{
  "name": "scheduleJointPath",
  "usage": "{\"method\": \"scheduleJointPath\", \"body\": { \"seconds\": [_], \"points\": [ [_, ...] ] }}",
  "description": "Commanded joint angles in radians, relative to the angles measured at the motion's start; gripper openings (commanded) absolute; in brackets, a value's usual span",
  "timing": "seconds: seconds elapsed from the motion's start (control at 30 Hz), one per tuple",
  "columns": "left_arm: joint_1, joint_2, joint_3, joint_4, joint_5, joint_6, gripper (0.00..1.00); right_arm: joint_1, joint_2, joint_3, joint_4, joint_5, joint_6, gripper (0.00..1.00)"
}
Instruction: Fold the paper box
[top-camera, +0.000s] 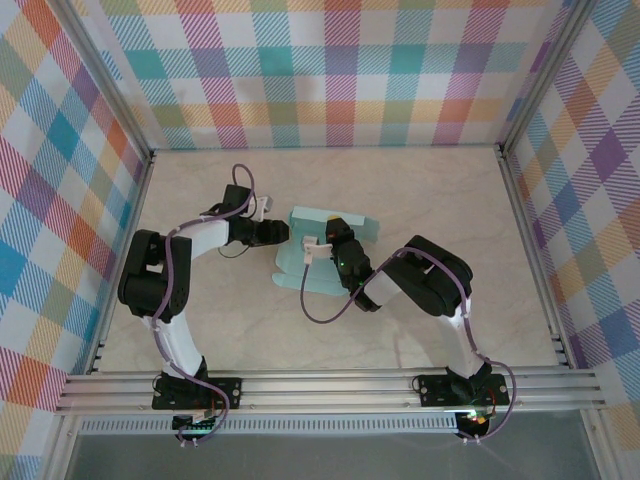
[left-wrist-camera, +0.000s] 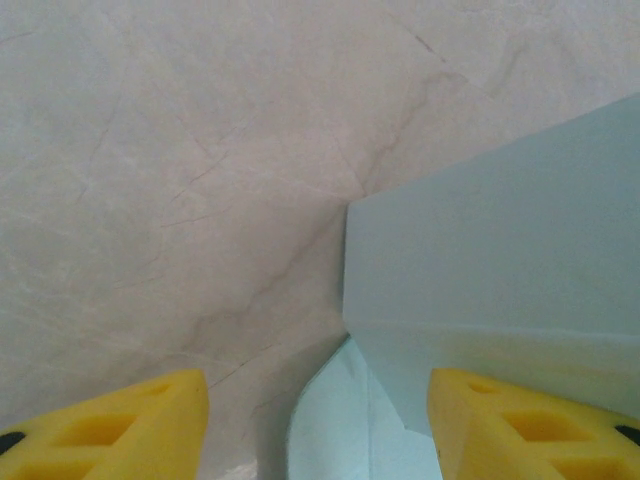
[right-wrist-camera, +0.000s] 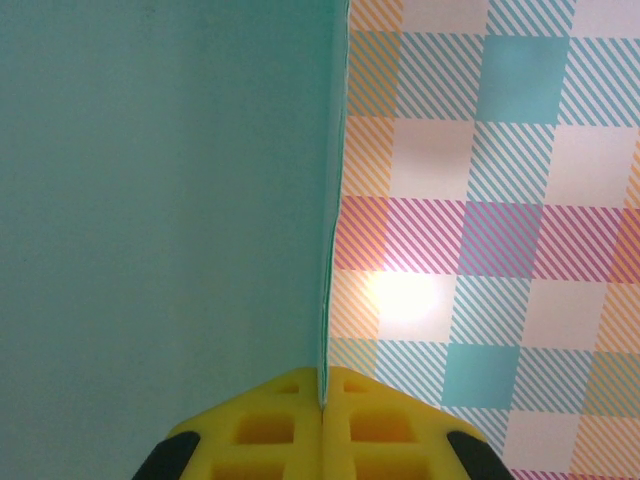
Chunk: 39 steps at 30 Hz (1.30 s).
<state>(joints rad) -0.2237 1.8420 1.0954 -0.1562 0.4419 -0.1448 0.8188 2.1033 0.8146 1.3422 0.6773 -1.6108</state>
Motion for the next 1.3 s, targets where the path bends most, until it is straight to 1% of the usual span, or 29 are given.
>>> {"method": "scheduleJointPath", "body": {
  "seconds": [0.0,0.1,0.27,0.37,0.4,0.43,0.47,0.57,0.67,0.9,1.03,1.07,1.1,1.27],
  "points": [
    [-0.030,-0.046,-0.020,0.061,0.031,0.004,0.59,0.011,-0.008,0.005,-0.020,0.017,0.026,0.00],
    [-0.034,-0.052,-0.032,0.093,0.027,0.007,0.59,0.014,-0.021,0.010,-0.067,0.015,0.053,0.00],
    [-0.034,-0.036,-0.026,0.113,0.027,-0.001,0.59,0.017,-0.034,0.021,-0.097,0.013,0.069,0.00],
    [-0.037,-0.038,-0.045,0.161,0.019,-0.018,0.58,0.020,-0.043,0.026,-0.116,0.013,0.083,0.00],
    [-0.039,-0.040,-0.059,0.190,0.013,-0.025,0.57,0.022,-0.049,0.028,-0.136,0.014,0.095,0.00],
    [-0.039,-0.045,-0.077,0.232,0.007,-0.035,0.51,0.023,-0.056,0.030,-0.154,0.013,0.110,0.00],
    [-0.039,-0.050,-0.099,0.274,0.005,-0.046,0.50,0.025,-0.063,0.031,-0.172,0.014,0.121,0.00],
    [-0.045,-0.064,-0.148,0.371,0.000,-0.055,0.50,0.029,-0.079,0.034,-0.223,0.011,0.154,0.00],
    [-0.059,-0.084,-0.185,0.445,-0.022,-0.036,0.50,0.035,-0.077,0.035,-0.224,0.010,0.152,0.00],
    [-0.086,-0.066,-0.185,0.482,-0.040,-0.005,0.48,0.042,-0.080,0.037,-0.239,0.011,0.166,0.00],
    [-0.103,-0.060,-0.196,0.511,-0.070,-0.007,0.44,0.047,-0.081,0.037,-0.242,0.013,0.167,0.00],
    [-0.105,-0.061,-0.200,0.518,-0.074,-0.008,0.38,0.046,-0.080,0.037,-0.239,0.012,0.165,0.00],
    [-0.107,-0.059,-0.203,0.525,-0.080,-0.009,0.37,0.047,-0.078,0.037,-0.234,0.014,0.162,0.00],
    [-0.127,-0.060,-0.226,0.555,-0.130,-0.010,0.34,0.048,-0.052,0.044,-0.204,0.022,0.150,0.00]
  ]
}}
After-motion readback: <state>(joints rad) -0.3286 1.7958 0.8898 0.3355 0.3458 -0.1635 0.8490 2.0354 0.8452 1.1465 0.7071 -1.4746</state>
